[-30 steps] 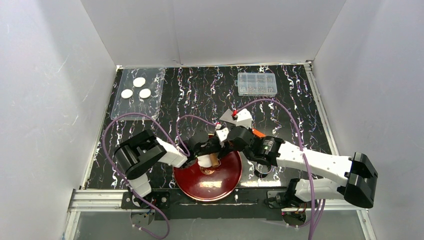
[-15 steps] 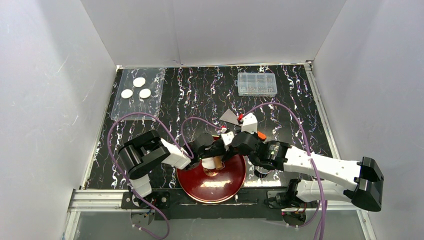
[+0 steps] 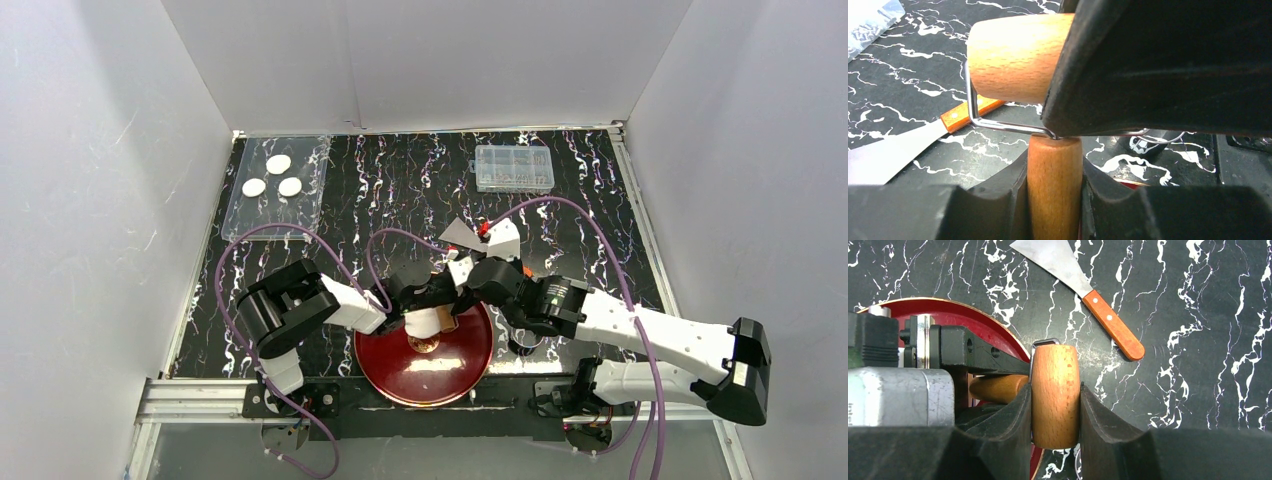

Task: Roll out the dumpling wrappers from the dough
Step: Flatten out the dough on the work surface.

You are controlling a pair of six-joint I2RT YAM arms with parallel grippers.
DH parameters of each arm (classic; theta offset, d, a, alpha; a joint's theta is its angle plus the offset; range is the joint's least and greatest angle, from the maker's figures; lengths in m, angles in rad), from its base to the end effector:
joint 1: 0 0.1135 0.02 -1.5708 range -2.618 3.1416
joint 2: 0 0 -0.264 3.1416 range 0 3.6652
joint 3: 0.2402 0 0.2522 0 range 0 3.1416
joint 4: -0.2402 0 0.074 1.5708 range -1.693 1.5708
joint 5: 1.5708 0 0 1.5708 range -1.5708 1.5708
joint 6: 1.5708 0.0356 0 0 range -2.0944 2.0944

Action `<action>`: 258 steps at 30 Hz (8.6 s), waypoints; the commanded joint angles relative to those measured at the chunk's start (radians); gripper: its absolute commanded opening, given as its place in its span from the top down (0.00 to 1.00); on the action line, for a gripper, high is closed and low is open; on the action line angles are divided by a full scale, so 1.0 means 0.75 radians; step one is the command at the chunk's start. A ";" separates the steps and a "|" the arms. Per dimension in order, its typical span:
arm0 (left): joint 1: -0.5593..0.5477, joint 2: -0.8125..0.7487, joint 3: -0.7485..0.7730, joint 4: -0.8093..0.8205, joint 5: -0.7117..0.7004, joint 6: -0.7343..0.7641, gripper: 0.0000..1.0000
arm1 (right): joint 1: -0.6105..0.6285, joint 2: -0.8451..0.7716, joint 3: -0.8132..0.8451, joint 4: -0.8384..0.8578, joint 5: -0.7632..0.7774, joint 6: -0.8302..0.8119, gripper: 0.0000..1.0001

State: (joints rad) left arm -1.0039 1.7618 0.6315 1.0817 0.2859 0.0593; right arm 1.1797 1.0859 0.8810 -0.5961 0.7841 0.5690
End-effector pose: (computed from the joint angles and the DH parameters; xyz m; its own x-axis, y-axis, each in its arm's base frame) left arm 0.1724 -0.2896 0.1715 0.0309 0.0574 -0.9979 0.9605 0.2747 0.0455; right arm 0.1064 0.1920 0.2847 -0.4823 -0.1690 -0.8595 -0.2461 0.9678 -0.0522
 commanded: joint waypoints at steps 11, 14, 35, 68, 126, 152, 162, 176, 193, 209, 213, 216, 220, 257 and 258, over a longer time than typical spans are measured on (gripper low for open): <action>-0.058 0.084 0.051 -0.228 -0.120 -0.014 1.00 | 0.147 0.139 -0.041 0.245 -0.453 -0.026 0.99; -0.057 0.080 -0.011 -0.221 -0.123 0.007 1.00 | 0.164 0.179 -0.057 0.259 -0.473 0.000 0.99; -0.058 -0.046 -0.270 -0.371 -0.349 -0.096 1.00 | 0.231 0.374 -0.055 0.439 -0.562 0.020 0.99; -0.024 -0.068 -0.002 -0.272 -0.176 0.015 1.00 | 0.206 0.168 0.048 0.332 -0.361 -0.140 0.99; -0.029 0.037 -0.256 -0.402 -0.527 -0.309 1.00 | 0.317 0.436 -0.077 0.488 -0.485 0.058 0.99; 0.019 -0.250 -0.329 -0.416 -0.568 -0.111 1.00 | 0.255 0.501 0.070 0.538 -0.515 -0.139 0.99; 0.063 -0.273 -0.187 -0.297 -0.345 0.060 1.00 | 0.137 0.352 0.168 0.459 -0.471 -0.290 0.99; 0.055 -0.187 -0.063 -0.196 -0.056 0.020 0.88 | 0.011 0.058 0.047 0.398 -0.496 -0.284 0.99; 0.056 -0.238 -0.015 -0.213 0.211 -0.041 0.43 | -0.033 -0.185 -0.159 0.445 -0.541 -0.116 0.99; 0.077 -0.230 -0.055 -0.110 -0.010 0.115 1.00 | -0.037 -0.073 -0.074 0.641 -0.631 -0.130 0.99; 0.078 -0.212 -0.104 -0.143 -0.039 0.024 1.00 | -0.037 -0.024 -0.099 0.655 -0.657 -0.114 0.99; 0.078 -0.202 -0.163 -0.149 -0.058 0.003 1.00 | -0.035 0.014 -0.158 0.688 -0.706 -0.051 0.99; 0.078 -0.194 -0.257 -0.115 -0.080 0.001 1.00 | -0.013 0.063 -0.230 0.752 -0.760 0.030 0.99; 0.143 -0.264 -0.011 -0.195 0.025 0.053 1.00 | -0.009 -0.003 0.062 0.581 -0.587 -0.196 0.99; 0.134 -0.260 -0.017 -0.192 0.016 0.050 1.00 | -0.012 0.002 0.056 0.584 -0.591 -0.189 0.99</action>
State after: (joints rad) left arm -0.8734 1.5311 0.5690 0.9821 0.3344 0.1108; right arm 1.1210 1.0851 0.9321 -0.2794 0.5343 0.4149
